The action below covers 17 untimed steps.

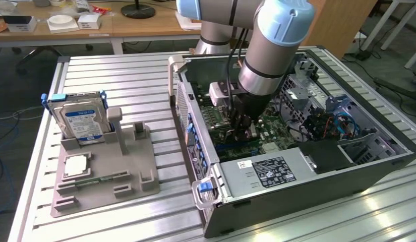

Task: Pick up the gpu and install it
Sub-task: 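Insert the gpu into the slot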

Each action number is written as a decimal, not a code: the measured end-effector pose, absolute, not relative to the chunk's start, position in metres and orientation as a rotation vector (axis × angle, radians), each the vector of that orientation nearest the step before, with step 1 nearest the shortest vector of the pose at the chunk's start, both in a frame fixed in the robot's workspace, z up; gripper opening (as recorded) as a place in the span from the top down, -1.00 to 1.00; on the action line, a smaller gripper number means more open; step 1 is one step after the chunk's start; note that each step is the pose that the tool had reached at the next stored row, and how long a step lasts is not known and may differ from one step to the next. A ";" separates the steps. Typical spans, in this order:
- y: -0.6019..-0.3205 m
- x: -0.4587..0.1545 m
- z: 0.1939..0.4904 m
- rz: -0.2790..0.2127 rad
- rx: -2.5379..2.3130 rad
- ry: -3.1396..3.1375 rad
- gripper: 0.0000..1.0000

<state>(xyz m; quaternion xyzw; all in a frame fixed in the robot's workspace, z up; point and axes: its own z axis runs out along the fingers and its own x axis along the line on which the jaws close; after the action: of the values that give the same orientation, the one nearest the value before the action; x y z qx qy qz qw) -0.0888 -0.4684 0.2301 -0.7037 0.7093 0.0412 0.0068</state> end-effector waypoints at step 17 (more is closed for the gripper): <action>-0.468 -0.089 0.237 0.129 -2.200 2.218 0.47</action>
<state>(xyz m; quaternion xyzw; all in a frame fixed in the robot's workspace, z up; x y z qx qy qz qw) -0.0887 -0.4682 0.2374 -0.7037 0.7093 0.0413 0.0076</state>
